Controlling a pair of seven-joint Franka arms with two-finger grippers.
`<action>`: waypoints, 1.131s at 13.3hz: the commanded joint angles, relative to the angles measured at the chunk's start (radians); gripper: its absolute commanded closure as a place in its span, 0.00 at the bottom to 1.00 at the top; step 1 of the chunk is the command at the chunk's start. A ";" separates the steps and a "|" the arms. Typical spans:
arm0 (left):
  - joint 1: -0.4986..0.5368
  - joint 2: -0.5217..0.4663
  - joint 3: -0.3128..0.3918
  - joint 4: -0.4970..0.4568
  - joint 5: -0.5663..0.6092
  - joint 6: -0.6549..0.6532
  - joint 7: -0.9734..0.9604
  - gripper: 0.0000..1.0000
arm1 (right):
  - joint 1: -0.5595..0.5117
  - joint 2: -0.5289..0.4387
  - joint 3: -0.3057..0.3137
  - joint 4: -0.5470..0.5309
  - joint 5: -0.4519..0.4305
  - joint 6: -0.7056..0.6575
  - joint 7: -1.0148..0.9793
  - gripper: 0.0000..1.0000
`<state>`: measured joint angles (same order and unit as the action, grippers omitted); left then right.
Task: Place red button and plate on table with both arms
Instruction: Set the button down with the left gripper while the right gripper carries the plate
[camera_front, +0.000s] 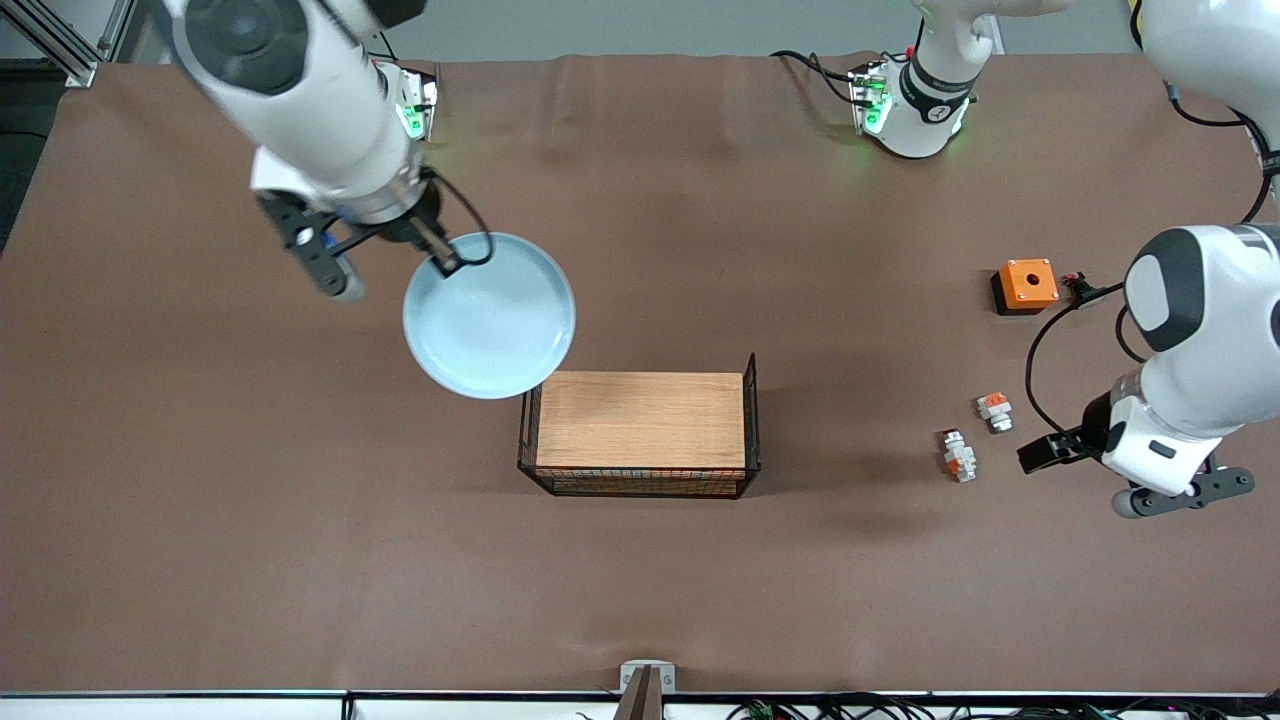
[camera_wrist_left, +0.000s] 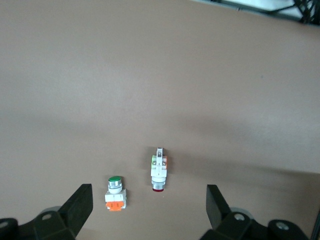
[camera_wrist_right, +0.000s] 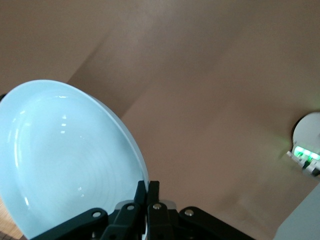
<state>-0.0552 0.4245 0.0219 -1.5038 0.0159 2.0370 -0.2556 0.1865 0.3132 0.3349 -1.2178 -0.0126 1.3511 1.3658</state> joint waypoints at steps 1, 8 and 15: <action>0.015 -0.053 0.007 0.001 0.012 -0.021 0.007 0.00 | -0.135 -0.029 0.012 -0.061 0.040 -0.013 -0.234 1.00; 0.048 -0.194 0.007 0.007 0.013 -0.196 0.007 0.00 | -0.398 -0.031 0.004 -0.205 0.022 0.104 -0.882 1.00; 0.044 -0.309 -0.003 0.005 0.012 -0.376 0.013 0.00 | -0.567 -0.017 0.003 -0.457 -0.018 0.480 -1.308 1.00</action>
<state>-0.0077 0.1492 0.0235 -1.4890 0.0159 1.6891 -0.2540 -0.3313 0.3176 0.3231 -1.5841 -0.0203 1.7411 0.1523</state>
